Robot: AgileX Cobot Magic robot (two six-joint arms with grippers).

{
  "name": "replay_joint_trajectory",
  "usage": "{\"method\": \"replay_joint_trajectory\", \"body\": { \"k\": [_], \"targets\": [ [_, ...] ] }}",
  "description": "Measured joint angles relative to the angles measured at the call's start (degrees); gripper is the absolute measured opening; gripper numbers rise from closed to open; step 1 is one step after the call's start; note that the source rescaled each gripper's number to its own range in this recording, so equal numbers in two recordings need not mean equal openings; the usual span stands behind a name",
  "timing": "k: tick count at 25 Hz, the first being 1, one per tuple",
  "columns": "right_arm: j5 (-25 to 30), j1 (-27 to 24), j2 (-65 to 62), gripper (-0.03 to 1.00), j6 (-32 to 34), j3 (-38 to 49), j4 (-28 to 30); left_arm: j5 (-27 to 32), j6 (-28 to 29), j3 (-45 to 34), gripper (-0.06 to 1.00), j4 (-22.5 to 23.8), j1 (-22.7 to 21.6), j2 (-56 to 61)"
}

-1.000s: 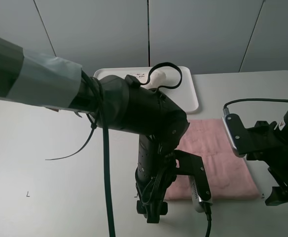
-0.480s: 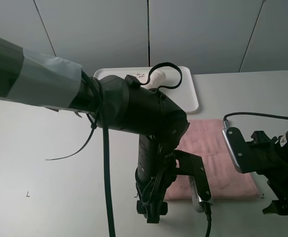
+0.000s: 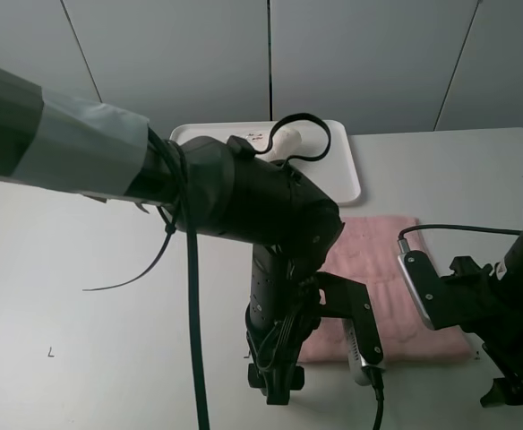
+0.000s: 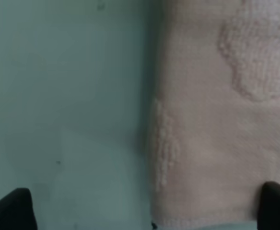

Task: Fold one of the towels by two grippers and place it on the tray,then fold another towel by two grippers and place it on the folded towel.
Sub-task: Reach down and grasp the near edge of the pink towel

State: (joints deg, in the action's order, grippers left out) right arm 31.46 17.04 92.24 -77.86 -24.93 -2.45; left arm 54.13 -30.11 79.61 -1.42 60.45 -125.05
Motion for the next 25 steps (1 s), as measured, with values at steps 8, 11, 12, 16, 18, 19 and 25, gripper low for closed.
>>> {"method": "replay_joint_trajectory", "body": {
  "k": [8,11,12,16,18,19,25],
  "targets": [
    [-1.09,0.00,1.95,1.00,-0.14,0.00,-0.95,0.00,0.00,0.00,0.99,0.11,0.00,-0.11],
    [-1.57,0.00,2.12,1.00,-0.14,0.00,-0.95,0.00,0.00,0.00,0.99,0.11,0.00,-0.11],
    [-2.08,0.00,2.22,0.97,-0.25,0.00,-0.95,0.00,0.00,0.00,0.99,0.11,0.00,-0.11],
    [-6.41,0.00,2.33,0.58,-0.36,0.37,-0.72,0.22,0.00,0.00,0.99,0.21,0.00,-0.11],
    [-8.24,0.00,2.33,0.32,-0.59,0.87,-0.67,0.22,0.00,0.00,0.99,0.21,0.00,-0.11],
    [-8.65,0.00,2.33,0.22,-0.59,0.91,-0.67,0.32,0.00,0.00,0.99,0.21,0.00,-0.11],
    [-9.09,0.00,2.33,0.01,-0.69,1.01,-0.58,0.32,0.00,0.00,0.99,0.21,0.00,-0.11]
  ]
}}
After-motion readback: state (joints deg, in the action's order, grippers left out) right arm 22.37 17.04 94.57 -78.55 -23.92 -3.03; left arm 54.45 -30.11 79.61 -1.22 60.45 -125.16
